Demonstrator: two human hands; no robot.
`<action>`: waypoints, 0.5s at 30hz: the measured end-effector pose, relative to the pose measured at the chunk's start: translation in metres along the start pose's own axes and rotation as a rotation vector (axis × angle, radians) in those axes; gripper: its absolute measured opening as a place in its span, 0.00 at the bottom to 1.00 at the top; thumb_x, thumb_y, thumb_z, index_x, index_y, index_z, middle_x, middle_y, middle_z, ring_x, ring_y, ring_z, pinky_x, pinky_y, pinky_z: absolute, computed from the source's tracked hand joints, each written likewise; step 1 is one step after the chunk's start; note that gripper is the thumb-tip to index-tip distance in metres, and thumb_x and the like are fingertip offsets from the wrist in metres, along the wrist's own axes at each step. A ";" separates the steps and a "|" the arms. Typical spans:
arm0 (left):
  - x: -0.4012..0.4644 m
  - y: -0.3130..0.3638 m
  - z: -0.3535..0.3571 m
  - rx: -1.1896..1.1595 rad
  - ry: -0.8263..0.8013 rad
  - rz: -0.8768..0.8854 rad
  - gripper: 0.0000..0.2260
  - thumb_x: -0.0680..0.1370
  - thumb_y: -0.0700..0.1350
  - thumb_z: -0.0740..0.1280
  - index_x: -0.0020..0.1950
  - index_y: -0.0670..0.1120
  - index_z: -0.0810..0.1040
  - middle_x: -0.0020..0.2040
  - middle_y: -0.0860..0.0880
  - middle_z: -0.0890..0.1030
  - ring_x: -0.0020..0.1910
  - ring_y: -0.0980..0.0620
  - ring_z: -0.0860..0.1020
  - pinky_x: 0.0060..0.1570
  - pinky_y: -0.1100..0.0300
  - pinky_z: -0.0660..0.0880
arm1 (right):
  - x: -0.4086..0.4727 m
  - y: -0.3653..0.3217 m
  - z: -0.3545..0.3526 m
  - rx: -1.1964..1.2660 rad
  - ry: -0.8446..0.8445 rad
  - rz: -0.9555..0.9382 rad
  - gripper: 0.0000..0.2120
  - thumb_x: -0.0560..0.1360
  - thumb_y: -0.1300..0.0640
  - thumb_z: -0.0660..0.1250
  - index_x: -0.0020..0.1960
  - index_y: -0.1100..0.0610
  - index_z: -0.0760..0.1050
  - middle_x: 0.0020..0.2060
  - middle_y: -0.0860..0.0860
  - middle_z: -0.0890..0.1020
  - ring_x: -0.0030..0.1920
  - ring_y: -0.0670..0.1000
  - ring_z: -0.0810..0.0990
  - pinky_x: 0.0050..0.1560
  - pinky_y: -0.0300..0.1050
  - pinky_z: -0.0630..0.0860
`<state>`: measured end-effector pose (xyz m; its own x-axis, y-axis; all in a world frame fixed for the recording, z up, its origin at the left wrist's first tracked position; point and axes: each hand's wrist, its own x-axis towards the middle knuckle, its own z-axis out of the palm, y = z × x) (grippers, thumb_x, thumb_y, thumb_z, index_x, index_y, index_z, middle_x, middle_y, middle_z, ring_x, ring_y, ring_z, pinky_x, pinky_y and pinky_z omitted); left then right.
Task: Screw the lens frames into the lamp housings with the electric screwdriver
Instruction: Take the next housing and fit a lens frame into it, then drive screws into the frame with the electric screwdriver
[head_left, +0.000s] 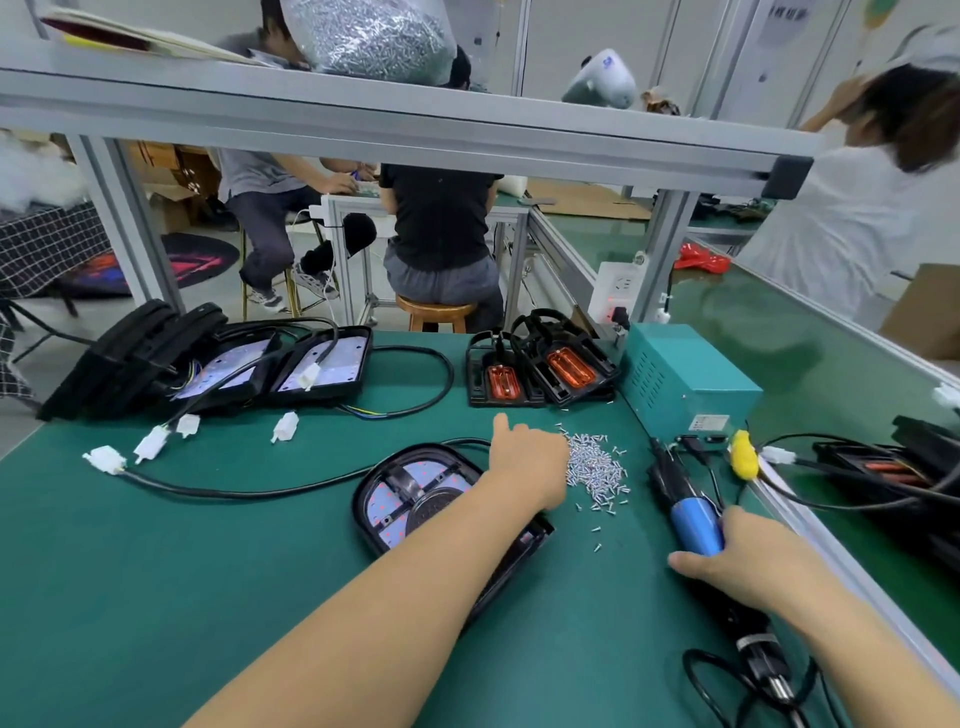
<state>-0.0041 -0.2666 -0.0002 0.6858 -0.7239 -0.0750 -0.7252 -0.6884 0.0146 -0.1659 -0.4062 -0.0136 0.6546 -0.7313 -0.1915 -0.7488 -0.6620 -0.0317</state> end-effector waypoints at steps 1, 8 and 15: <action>0.001 0.001 0.002 0.012 0.014 0.003 0.14 0.72 0.37 0.67 0.31 0.47 0.66 0.31 0.49 0.69 0.41 0.46 0.67 0.65 0.47 0.57 | 0.002 0.000 -0.002 -0.014 -0.018 0.002 0.24 0.68 0.33 0.68 0.41 0.52 0.65 0.37 0.46 0.75 0.38 0.48 0.75 0.32 0.41 0.67; 0.003 0.003 0.008 0.067 0.049 0.042 0.14 0.73 0.34 0.62 0.32 0.46 0.62 0.30 0.49 0.67 0.37 0.47 0.68 0.63 0.49 0.58 | 0.012 0.004 -0.010 0.257 -0.089 0.042 0.17 0.66 0.47 0.74 0.41 0.58 0.71 0.32 0.51 0.75 0.30 0.50 0.72 0.30 0.41 0.64; 0.005 -0.001 0.007 -0.004 0.026 0.059 0.15 0.72 0.32 0.59 0.31 0.46 0.60 0.29 0.49 0.63 0.29 0.50 0.62 0.64 0.50 0.57 | 0.010 0.013 -0.017 1.068 -0.160 0.048 0.07 0.71 0.60 0.73 0.43 0.62 0.77 0.26 0.52 0.75 0.28 0.51 0.70 0.30 0.42 0.65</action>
<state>-0.0003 -0.2688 -0.0074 0.6431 -0.7643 -0.0482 -0.7643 -0.6445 0.0224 -0.1677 -0.4249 0.0011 0.6587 -0.6718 -0.3387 -0.5276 -0.0915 -0.8445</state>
